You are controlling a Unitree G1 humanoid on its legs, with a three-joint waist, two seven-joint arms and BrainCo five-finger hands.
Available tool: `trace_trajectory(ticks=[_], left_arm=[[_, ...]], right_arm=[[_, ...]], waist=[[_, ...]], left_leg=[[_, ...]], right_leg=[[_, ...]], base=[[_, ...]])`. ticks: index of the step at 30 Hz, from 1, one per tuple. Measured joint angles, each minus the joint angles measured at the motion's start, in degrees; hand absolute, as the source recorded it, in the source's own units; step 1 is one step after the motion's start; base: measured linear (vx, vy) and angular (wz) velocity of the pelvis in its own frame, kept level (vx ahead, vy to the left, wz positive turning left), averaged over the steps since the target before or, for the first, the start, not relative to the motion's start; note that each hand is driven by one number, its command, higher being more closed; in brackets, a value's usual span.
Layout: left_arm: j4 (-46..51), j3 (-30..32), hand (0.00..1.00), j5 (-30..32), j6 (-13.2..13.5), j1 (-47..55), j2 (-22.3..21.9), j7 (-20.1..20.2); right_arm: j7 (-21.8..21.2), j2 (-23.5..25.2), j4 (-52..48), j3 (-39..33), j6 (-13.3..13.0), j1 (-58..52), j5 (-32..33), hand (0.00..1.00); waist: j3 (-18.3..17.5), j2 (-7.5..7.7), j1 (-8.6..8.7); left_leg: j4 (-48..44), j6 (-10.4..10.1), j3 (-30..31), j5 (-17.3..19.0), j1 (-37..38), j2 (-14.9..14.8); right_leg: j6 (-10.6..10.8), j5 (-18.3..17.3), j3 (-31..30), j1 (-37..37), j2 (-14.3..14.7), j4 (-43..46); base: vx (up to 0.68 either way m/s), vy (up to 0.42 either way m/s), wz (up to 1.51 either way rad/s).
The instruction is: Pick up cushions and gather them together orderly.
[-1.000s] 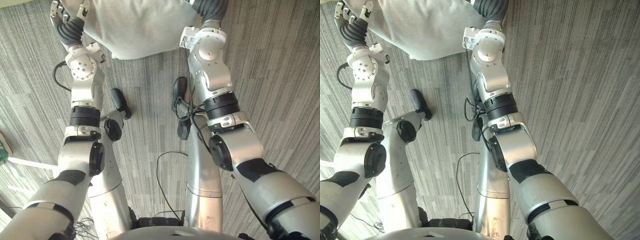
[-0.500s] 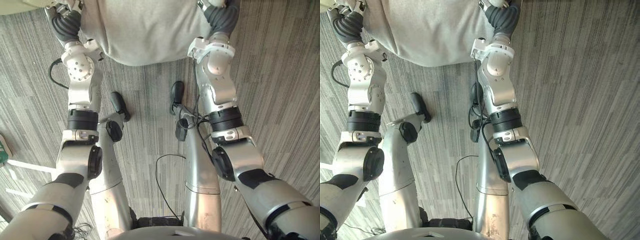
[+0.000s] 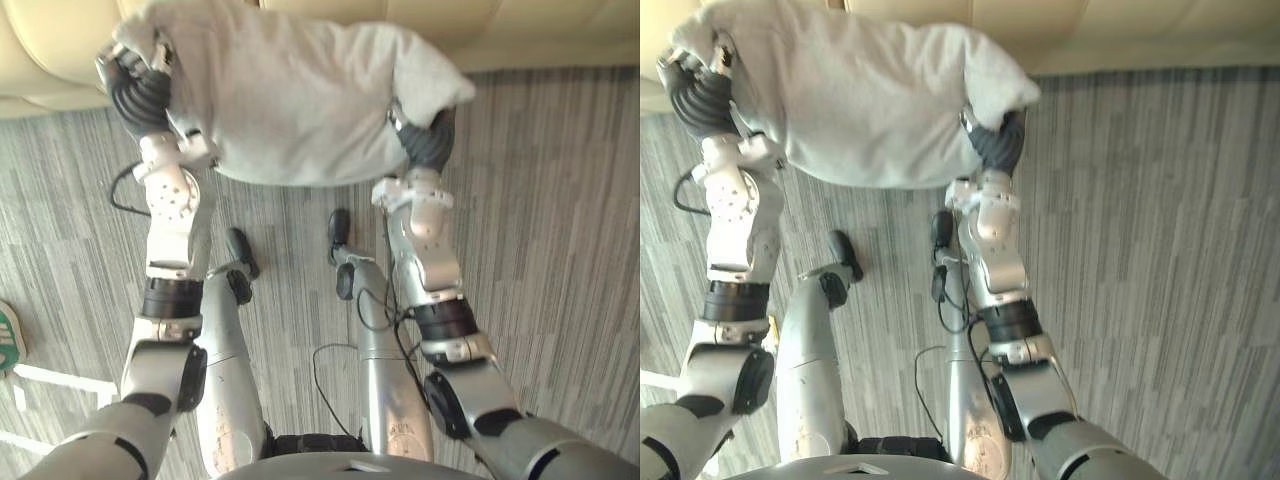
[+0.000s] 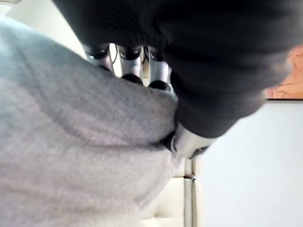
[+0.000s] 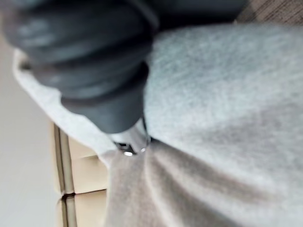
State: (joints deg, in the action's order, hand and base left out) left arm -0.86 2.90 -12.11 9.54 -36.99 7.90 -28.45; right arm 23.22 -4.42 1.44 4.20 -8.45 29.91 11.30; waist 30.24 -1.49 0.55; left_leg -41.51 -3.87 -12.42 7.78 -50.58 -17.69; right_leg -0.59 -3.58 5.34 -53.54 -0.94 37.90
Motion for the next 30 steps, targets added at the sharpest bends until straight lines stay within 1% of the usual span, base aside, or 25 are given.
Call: trace_trajectory(ticks=[1,2,4,5,7,9,10,11,12,15,16,17,18,20,23,26,30], left_arm=[[0.6,-0.4,1.00,0.0,0.2,1.3,-0.5,0.2],[3.2,-1.3,1.00,0.0,1.0,6.6,-2.2,1.4],[4.5,-1.9,1.00,0.0,1.1,9.5,-3.2,1.7],[5.9,-3.2,1.00,0.0,1.2,14.5,-4.6,2.9],[7.4,-4.7,1.00,0.0,1.4,22.3,-5.8,4.4],[8.8,-6.1,1.00,0.8,1.6,28.7,-6.4,6.4],[9.1,-6.4,1.00,1.3,1.6,30.0,-6.4,6.7],[9.9,-7.2,1.00,1.8,1.6,33.4,-6.4,7.9],[11.2,-7.6,1.00,2.3,1.6,35.9,-6.4,8.6],[13.1,-8.0,1.00,2.3,1.7,40.8,-6.5,10.7],[13.6,-8.0,1.00,2.3,1.7,42.4,-6.5,11.6],[13.7,-8.1,1.00,2.3,1.7,42.9,-6.5,11.8],[13.7,-8.1,1.00,2.3,1.7,43.7,-6.6,12.5],[13.7,-8.1,1.00,2.3,1.7,44.9,-6.6,12.7],[13.9,-8.2,1.00,2.3,1.7,45.9,-6.9,12.8],[14.0,-8.3,1.00,2.3,1.7,47.4,-6.9,13.1],[14.0,-8.7,1.00,2.3,1.6,49.2,-7.0,13.8]], right_arm=[[-0.4,0.2,-1.0,0.0,-0.1,-1.7,0.0,1.00],[-1.9,1.0,-4.1,0.2,-0.2,-7.3,-0.2,1.00],[-2.5,1.5,-5.8,0.2,-0.2,-10.3,-0.3,1.00],[-3.7,1.9,-7.9,0.4,-0.4,-15.2,-0.4,1.00],[-5.2,1.8,-9.0,1.4,-0.5,-21.5,-0.4,1.00],[-7.3,1.8,-10.3,1.6,-1.1,-27.5,-0.4,1.00],[-7.8,1.8,-10.3,1.7,-1.1,-28.5,-0.5,1.00],[-8.9,1.7,-11.1,2.0,-1.1,-31.9,-0.4,1.00],[-9.9,1.7,-12.3,2.4,-1.1,-34.5,-0.4,1.00],[-12.3,1.7,-14.1,2.5,-1.1,-38.8,-0.4,1.00],[-13.0,1.7,-14.2,2.6,-1.1,-39.5,-0.5,1.00],[-13.1,1.7,-14.2,2.6,-1.1,-39.7,-0.6,1.00],[-13.3,1.7,-14.2,2.6,-1.1,-40.2,-1.0,1.00],[-14.2,1.7,-14.5,2.6,-1.1,-40.9,-2.3,1.00],[-14.5,1.7,-16.3,2.6,-1.0,-41.6,-2.7,1.00],[-14.6,1.7,-16.5,2.7,-1.0,-41.5,-2.7,1.00],[-14.7,1.7,-16.5,2.6,-1.0,-41.6,-2.7,1.00]], waist=[[-0.1,0.04,-0.03],[-0.6,0.21,-0.04],[-0.6,0.23,-0.07],[-1.9,0.56,-0.28],[-7.9,0.70,-0.41],[-9.2,0.85,-0.56],[-9.8,0.94,-0.56],[-12.2,0.88,-0.53],[-13.7,1.20,-0.63],[-16.2,1.35,-0.74],[-17.5,1.47,-0.91],[-18.2,1.45,-0.92],[-19.7,1.45,-0.96],[-21.5,1.55,-1.31],[-22.9,1.24,-1.42],[-23.7,1.41,-1.94],[-23.8,1.42,-1.77]], left_leg=[[0.4,-0.1,-0.1,0.2,1.5,0.1],[1.1,0.0,-0.5,0.9,6.2,0.1],[1.8,-0.2,-0.8,1.2,9.1,0.1],[2.5,-0.1,-1.9,2.1,12.9,0.2],[2.9,0.1,-2.9,3.3,14.2,0.2],[4.2,0.1,-4.6,4.5,20.9,0.2],[4.6,0.2,-5.0,4.6,22.0,0.2],[5.1,0.4,-5.8,5.3,24.0,0.2],[6.0,0.5,-6.8,5.5,25.8,0.4],[8.8,0.6,-8.9,6.0,31.4,1.0],[9.6,0.5,-9.8,6.2,33.0,1.1],[10.0,0.5,-10.0,6.1,33.6,1.2],[10.7,0.5,-10.2,6.1,34.1,1.5],[12.3,0.4,-11.3,6.0,36.5,1.9],[13.3,0.4,-12.3,6.0,38.4,2.3],[14.4,0.4,-14.4,6.0,40.4,2.5],[15.0,0.4,-14.6,6.0,40.8,3.2]], right_leg=[[0.1,0.0,-0.1,1.5,0.0,-0.6],[0.7,0.1,-0.3,6.5,0.2,-2.6],[1.0,0.0,-0.5,9.5,0.3,-3.6],[1.4,0.0,-1.3,13.0,0.5,-5.0],[2.1,0.1,-1.8,14.4,0.7,-7.0],[2.6,0.9,-3.1,21.0,1.3,-10.2],[2.7,1.1,-3.2,22.2,1.3,-10.9],[3.2,1.5,-3.6,24.4,1.3,-12.9],[3.5,2.0,-4.4,26.0,1.3,-14.3],[4.0,3.5,-5.9,31.6,1.2,-19.4],[4.2,4.2,-6.4,33.2,1.2,-21.1],[4.1,4.5,-6.5,33.9,1.1,-22.0],[4.0,4.9,-6.7,34.8,1.1,-23.3],[4.3,5.7,-7.5,36.8,1.0,-25.4],[4.4,6.1,-8.2,38.4,0.9,-26.8],[4.4,6.5,-9.8,38.9,1.0,-27.3],[4.5,6.5,-10.1,38.7,0.6,-27.6]], base=[[0.12,0.009,-0.08],[0.10,0.023,-0.09],[0.11,0.047,-0.11],[0.10,0.066,-0.20],[0.14,0.082,-0.24],[0.17,0.085,-0.25],[0.11,0.101,-0.25],[0.09,0.118,-0.24],[0.12,0.137,-0.24],[0.10,0.123,-0.24],[0.09,0.122,-0.19],[0.06,0.079,-0.14],[0.07,0.061,-0.06],[0.08,0.051,-0.13],[0.06,0.034,-0.15],[0.04,0.036,-0.24],[0.00,0.027,-0.05]])
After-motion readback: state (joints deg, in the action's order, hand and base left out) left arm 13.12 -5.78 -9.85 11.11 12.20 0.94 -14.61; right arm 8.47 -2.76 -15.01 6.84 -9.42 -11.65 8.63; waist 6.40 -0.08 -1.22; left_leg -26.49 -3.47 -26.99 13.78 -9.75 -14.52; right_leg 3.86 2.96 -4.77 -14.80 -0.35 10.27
